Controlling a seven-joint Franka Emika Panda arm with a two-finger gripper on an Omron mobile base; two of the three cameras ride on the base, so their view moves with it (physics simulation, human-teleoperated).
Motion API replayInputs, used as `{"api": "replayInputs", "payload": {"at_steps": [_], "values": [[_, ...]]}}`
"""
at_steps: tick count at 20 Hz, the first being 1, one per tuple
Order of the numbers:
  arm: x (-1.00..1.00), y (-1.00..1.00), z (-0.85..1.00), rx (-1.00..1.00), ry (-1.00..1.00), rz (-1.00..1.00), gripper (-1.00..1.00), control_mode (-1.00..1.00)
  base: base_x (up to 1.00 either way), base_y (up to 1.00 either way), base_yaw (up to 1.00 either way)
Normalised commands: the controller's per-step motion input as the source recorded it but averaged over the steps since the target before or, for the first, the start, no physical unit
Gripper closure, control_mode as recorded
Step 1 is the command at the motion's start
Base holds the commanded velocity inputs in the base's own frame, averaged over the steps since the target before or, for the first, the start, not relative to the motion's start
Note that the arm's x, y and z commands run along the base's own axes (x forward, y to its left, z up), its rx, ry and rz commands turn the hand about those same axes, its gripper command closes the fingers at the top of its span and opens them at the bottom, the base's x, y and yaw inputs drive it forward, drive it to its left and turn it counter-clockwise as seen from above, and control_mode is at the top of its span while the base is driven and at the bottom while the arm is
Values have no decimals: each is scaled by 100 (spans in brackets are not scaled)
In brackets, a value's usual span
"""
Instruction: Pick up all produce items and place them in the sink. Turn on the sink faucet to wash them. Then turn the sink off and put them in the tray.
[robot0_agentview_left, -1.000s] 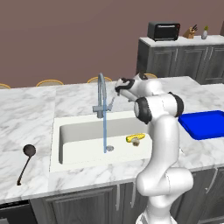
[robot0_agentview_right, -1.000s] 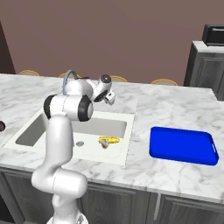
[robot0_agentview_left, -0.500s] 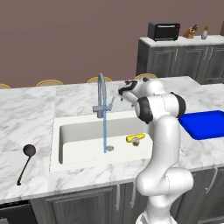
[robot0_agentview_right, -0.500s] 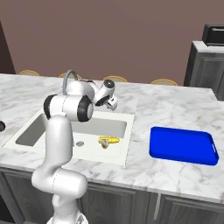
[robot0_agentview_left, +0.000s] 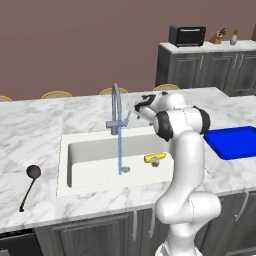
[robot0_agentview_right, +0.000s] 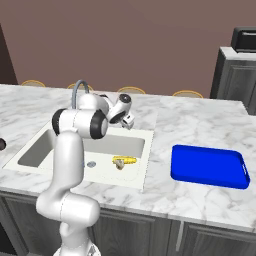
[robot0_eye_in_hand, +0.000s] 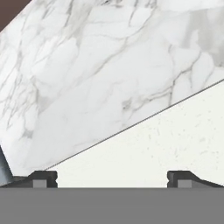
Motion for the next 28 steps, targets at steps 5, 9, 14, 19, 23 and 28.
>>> {"api": "replayInputs", "payload": {"at_steps": [5,9,14,19,23,28], "values": [[19,1,-21,0,5,6,-100,-100,0,0,0],[36,13,-19,0,5,5,-100,-100,0,0,0],[49,28,-18,0,5,4,-100,-100,0,0,0],[46,27,-18,0,5,4,-100,-100,0,0,0],[14,32,-7,0,3,6,-100,-100,0,0,0],[0,60,0,0,0,9,-100,-100,0,0,0]]}}
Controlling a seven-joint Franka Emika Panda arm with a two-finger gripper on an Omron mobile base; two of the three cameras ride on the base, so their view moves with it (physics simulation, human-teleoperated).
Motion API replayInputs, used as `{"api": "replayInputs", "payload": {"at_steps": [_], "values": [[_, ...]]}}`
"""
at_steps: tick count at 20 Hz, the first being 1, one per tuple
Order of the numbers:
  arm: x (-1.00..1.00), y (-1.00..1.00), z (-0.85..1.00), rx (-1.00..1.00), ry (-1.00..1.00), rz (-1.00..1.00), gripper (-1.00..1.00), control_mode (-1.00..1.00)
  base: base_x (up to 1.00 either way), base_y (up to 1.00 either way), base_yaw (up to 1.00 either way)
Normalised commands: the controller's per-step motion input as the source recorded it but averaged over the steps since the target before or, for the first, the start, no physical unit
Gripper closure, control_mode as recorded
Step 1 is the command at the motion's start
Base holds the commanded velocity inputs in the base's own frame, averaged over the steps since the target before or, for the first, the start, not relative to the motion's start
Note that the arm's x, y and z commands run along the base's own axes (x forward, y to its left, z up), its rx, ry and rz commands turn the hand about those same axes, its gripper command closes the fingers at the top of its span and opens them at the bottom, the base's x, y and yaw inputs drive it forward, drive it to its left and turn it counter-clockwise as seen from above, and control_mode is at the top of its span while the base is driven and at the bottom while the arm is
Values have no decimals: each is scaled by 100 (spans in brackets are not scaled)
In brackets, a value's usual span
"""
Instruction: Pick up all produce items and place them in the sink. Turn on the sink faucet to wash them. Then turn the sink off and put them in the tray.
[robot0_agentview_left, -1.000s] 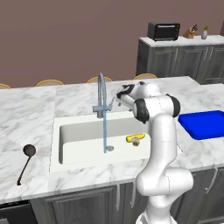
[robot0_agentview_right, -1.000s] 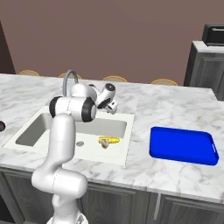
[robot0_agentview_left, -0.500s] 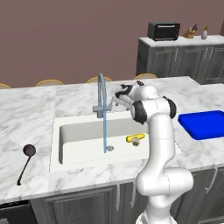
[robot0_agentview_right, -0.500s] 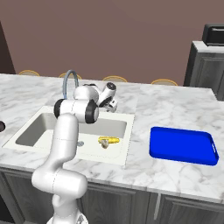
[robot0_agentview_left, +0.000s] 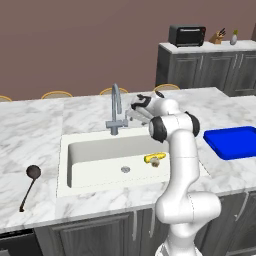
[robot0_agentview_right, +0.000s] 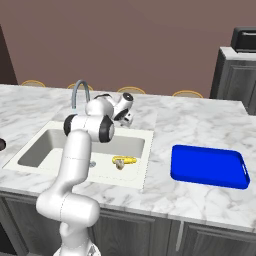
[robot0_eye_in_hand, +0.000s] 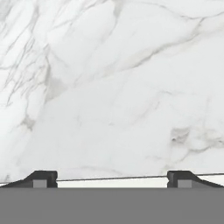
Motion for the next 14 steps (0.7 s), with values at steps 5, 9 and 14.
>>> {"api": "replayInputs", "payload": {"at_steps": [5,9,14], "values": [[1,27,1,0,0,3,-100,-100,0,0,0],[-16,-62,28,-5,-6,0,-100,-100,0,0,0],[-43,-86,19,-8,-3,-1,-100,-100,0,0,0]]}}
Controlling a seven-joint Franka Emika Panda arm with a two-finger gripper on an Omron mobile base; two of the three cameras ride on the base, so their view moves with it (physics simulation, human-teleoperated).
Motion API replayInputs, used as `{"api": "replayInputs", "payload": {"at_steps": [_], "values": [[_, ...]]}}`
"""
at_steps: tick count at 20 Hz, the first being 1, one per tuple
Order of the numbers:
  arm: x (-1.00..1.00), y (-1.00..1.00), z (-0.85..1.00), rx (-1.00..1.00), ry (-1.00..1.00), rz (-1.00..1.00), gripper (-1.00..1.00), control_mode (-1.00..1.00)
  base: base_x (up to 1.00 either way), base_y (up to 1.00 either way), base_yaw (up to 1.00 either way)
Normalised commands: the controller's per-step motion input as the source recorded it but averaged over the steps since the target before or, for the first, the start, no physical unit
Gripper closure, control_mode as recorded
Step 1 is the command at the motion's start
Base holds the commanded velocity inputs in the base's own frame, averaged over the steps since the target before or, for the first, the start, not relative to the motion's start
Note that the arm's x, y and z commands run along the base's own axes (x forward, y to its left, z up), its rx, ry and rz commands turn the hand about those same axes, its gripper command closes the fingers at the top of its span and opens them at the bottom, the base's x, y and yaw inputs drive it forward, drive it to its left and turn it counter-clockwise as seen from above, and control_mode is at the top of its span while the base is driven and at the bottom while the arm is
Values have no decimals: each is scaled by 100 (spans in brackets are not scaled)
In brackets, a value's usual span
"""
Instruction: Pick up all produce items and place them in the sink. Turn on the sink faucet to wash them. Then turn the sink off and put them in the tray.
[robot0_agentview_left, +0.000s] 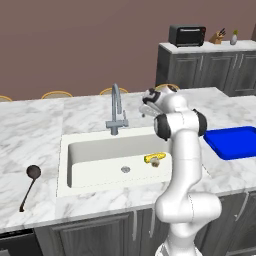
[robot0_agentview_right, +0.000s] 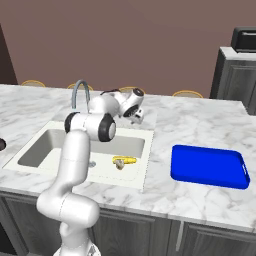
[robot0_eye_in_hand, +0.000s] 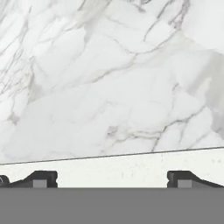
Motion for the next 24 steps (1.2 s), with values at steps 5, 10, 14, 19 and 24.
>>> {"api": "replayInputs", "payload": {"at_steps": [5,10,14,19,24], "values": [[-87,-53,0,-5,0,0,-100,-100,0,0,0],[-100,-19,6,-2,0,0,-100,-100,0,0,0],[-100,0,11,-2,0,0,-100,-100,0,0,0],[-62,2,1,-6,0,0,-100,-100,0,0,0],[-5,14,-3,-10,2,0,-100,-100,0,0,0]]}}
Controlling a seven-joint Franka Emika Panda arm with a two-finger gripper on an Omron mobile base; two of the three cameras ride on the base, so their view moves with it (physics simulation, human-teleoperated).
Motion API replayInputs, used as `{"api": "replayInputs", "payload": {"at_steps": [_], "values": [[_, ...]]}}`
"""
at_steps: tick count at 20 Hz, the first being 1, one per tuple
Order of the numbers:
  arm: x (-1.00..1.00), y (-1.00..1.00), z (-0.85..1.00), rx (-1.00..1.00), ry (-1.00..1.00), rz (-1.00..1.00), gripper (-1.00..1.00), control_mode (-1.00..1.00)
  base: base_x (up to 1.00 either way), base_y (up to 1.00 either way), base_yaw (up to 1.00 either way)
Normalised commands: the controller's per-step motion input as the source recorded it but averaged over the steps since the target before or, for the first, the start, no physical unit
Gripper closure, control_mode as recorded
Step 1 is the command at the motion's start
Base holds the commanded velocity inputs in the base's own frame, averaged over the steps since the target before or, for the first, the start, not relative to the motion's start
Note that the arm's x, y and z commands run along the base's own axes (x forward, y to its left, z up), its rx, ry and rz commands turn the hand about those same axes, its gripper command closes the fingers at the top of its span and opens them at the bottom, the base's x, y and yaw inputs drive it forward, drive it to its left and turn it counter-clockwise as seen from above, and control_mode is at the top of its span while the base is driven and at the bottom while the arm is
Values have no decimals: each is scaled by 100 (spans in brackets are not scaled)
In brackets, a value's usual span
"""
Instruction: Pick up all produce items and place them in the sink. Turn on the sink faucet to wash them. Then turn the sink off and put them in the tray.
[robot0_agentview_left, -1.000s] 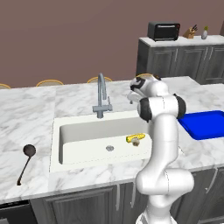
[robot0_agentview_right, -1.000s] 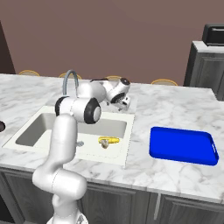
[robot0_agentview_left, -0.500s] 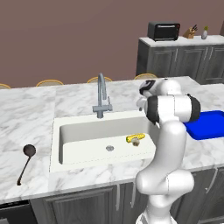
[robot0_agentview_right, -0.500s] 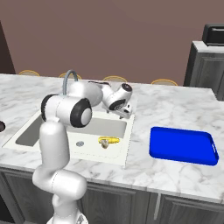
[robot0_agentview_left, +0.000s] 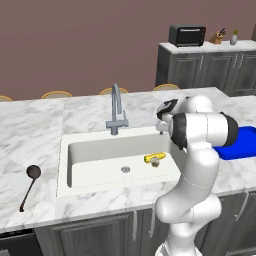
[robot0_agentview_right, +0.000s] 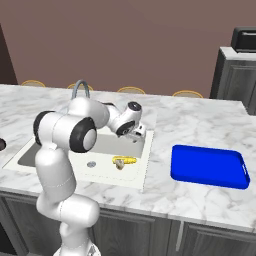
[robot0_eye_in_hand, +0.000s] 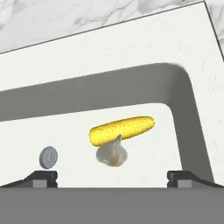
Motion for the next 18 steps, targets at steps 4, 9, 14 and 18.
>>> {"api": "replayInputs", "payload": {"at_steps": [4,9,14,18], "values": [[0,15,-12,-9,5,1,-100,-100,0,0,0],[-2,2,-22,-9,10,2,-100,-100,0,0,0],[0,0,-28,-6,13,2,-100,-100,0,0,0],[-2,0,-23,-1,12,4,-100,-100,0,0,0]]}}
